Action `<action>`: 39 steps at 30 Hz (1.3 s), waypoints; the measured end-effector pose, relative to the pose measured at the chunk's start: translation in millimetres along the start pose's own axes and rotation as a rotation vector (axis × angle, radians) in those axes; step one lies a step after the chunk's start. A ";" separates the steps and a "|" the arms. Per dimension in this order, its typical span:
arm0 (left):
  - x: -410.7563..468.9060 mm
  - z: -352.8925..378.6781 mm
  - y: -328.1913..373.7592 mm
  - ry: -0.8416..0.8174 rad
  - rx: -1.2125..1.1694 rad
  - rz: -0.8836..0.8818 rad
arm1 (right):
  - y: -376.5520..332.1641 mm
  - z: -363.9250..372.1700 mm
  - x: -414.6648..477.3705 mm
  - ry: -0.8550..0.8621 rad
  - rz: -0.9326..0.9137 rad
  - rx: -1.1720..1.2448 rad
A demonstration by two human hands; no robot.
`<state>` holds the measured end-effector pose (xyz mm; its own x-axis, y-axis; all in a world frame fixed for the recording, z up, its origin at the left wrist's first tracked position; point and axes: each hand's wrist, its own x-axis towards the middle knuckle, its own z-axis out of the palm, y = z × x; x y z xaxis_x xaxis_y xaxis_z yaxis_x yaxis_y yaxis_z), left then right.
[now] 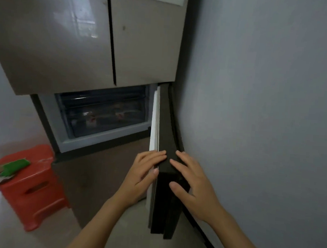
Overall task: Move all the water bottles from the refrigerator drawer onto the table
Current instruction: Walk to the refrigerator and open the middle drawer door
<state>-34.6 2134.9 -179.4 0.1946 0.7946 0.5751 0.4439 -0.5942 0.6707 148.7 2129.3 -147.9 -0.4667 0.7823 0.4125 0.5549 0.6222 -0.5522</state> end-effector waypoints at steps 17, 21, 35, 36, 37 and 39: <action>78.1 46.2 -69.9 -0.078 0.216 -0.081 | 127.2 -92.6 1.4 0.523 0.274 -0.962; 86.5 29.1 -95.0 -0.046 0.273 -0.153 | 162.7 -114.4 10.7 0.472 0.388 -1.012; 89.0 13.7 -146.6 -0.022 0.480 -0.277 | 216.7 -128.8 22.2 0.179 0.760 -1.100; 88.5 13.4 -147.2 -0.021 0.498 -0.280 | 218.6 -130.0 22.9 0.173 0.763 -1.099; 87.6 12.6 -148.0 -0.014 0.517 -0.282 | 221.6 -130.6 22.9 0.180 0.758 -1.096; 85.9 9.9 -149.0 0.011 0.565 -0.294 | 227.1 -133.6 25.3 0.184 0.759 -1.087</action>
<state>-75.3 2292.9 -234.6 -0.0132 0.9112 0.4117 0.8711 -0.1917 0.4522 355.0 2294.2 -166.1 0.2503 0.8813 0.4007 0.9364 -0.3256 0.1311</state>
